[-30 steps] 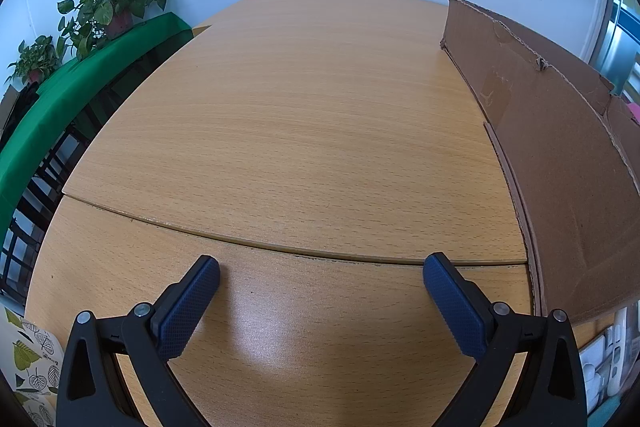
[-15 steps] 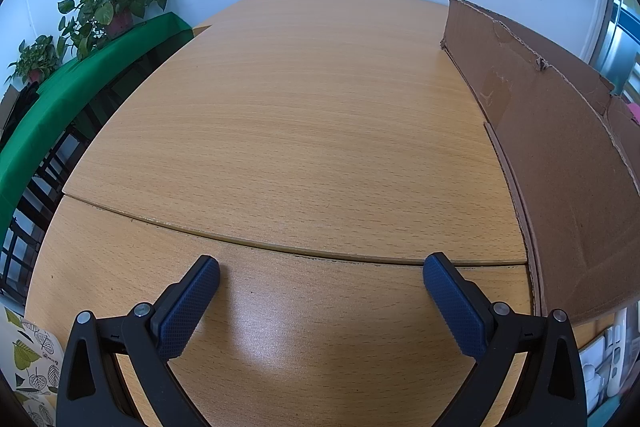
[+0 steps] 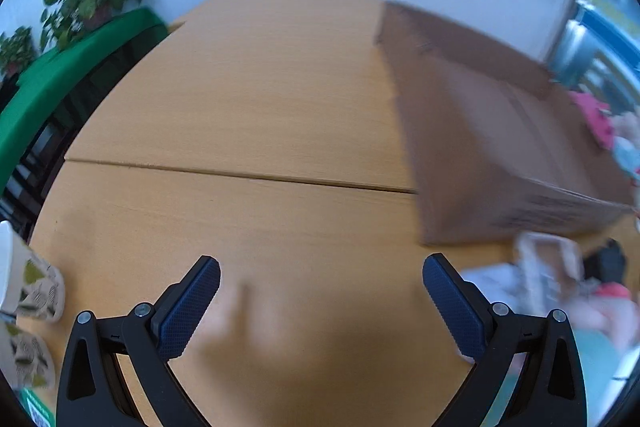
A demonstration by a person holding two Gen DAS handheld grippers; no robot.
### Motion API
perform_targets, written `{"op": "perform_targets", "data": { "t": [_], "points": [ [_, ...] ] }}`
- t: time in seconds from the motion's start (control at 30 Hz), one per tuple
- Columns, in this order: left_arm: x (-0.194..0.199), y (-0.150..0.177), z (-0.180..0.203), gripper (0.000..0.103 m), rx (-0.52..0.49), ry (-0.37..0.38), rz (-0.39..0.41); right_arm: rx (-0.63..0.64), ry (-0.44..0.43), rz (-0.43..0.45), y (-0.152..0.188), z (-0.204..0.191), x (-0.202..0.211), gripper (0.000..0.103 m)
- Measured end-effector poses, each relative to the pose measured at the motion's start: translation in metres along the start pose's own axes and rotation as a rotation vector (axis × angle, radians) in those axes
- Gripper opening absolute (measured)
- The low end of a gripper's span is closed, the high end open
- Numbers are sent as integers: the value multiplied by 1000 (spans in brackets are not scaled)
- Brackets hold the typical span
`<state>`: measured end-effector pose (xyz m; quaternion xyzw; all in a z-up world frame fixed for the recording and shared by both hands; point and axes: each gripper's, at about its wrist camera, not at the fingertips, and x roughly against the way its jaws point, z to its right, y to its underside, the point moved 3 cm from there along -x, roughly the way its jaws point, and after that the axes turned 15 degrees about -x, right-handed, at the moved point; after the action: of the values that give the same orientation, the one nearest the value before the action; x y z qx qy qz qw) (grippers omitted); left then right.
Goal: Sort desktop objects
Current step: 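Grasp the teal-and-pink pig plush with the right gripper, then carry the pig plush into the cardboard box and open the right gripper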
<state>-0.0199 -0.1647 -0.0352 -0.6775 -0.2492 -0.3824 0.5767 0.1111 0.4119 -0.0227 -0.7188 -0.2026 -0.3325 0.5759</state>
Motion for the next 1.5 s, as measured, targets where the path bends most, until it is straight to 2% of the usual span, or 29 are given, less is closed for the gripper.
{"op": "perform_targets", "data": {
  "t": [0.07,0.17,0.2,0.27,0.33,0.43,0.47,0.5,0.57,0.6,0.67,0.83,0.93,1.03,1.1,1.27,1.4,1.5],
  "points": [
    [34,3,19,103,-28,43,60,38,-109,28,-3,-33,17,103],
    [64,10,45,103,-11,205,123,196,-314,30,6,-117,33,103],
    [67,14,53,103,5,268,127,222,-396,18,12,-141,37,103],
    [64,21,70,103,15,342,97,224,-575,-52,23,-185,34,103],
    [56,30,84,102,10,376,73,244,-652,-124,34,-217,23,102],
    [42,43,98,102,35,433,48,301,-645,-169,50,-252,6,102],
    [40,46,99,102,57,465,54,317,-643,-205,56,-261,0,100],
    [38,50,98,102,75,482,54,338,-660,-231,61,-268,-2,93],
    [34,57,95,100,106,513,50,392,-647,-220,74,-278,8,89],
    [34,61,96,94,112,543,41,432,-647,-214,80,-282,13,90],
    [38,67,97,94,81,525,41,459,-693,-229,85,-277,23,90],
    [39,72,103,92,79,527,45,395,-687,-302,86,-258,9,87],
    [45,67,107,87,56,500,46,442,-640,-267,91,-266,16,82],
    [57,57,112,82,28,519,64,392,-657,-251,77,-258,20,77],
    [72,38,118,81,-12,495,105,393,-655,-209,67,-263,27,76],
    [118,-41,127,81,-133,449,286,403,-646,-37,-4,-262,60,76],
    [152,-122,125,81,-193,421,454,422,-614,128,-96,-266,83,76],
    [168,-184,117,82,-209,405,537,420,-602,196,-162,-271,92,76]
  ]
}}
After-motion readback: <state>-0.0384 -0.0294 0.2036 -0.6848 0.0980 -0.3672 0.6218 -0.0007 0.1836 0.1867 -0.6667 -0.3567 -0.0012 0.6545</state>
